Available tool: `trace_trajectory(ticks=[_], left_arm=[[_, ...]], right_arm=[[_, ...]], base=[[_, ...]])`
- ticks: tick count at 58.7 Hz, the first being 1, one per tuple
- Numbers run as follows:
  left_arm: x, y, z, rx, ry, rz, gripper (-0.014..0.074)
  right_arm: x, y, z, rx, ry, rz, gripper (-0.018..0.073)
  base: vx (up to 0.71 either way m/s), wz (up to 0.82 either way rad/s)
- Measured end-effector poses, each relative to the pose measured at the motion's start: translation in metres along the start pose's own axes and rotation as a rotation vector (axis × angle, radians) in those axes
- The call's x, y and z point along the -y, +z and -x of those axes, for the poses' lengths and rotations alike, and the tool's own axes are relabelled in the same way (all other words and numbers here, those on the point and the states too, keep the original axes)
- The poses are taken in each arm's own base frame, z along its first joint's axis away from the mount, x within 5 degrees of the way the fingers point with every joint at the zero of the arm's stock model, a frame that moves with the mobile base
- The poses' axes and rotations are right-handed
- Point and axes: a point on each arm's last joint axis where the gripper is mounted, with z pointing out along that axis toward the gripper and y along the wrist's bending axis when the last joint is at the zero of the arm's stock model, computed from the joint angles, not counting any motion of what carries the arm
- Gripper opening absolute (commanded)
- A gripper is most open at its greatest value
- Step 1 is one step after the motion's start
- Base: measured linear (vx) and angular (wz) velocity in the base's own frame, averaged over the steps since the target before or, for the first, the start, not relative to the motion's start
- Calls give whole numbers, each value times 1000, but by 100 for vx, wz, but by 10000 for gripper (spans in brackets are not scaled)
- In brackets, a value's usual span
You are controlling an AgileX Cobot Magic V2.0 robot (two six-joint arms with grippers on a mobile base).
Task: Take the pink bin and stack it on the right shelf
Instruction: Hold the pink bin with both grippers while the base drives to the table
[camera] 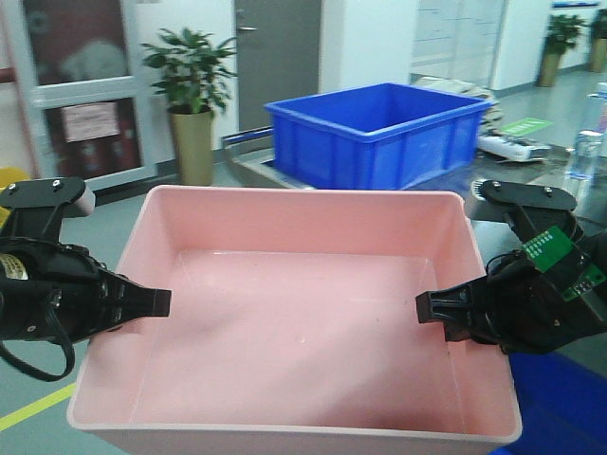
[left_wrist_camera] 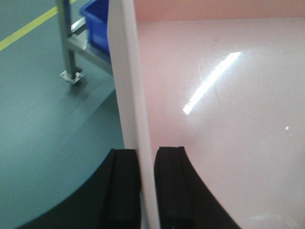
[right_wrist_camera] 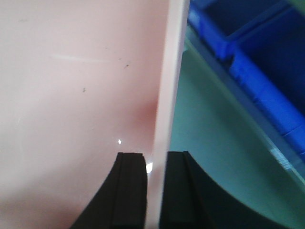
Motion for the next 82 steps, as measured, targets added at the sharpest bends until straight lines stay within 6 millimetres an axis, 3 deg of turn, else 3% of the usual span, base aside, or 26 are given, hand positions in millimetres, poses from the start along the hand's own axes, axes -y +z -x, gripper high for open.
trace_trajectory(ticks=[61,82], left_arm=[[0,0,0,2,-1,0,-1],[1,0,0,1,2,-2,-1]], right_arm=[[1,0,0,1,-6,-7,-8],[1,0,0,0,-6,-7,-8]], base=[[38,-73],[11,-29]])
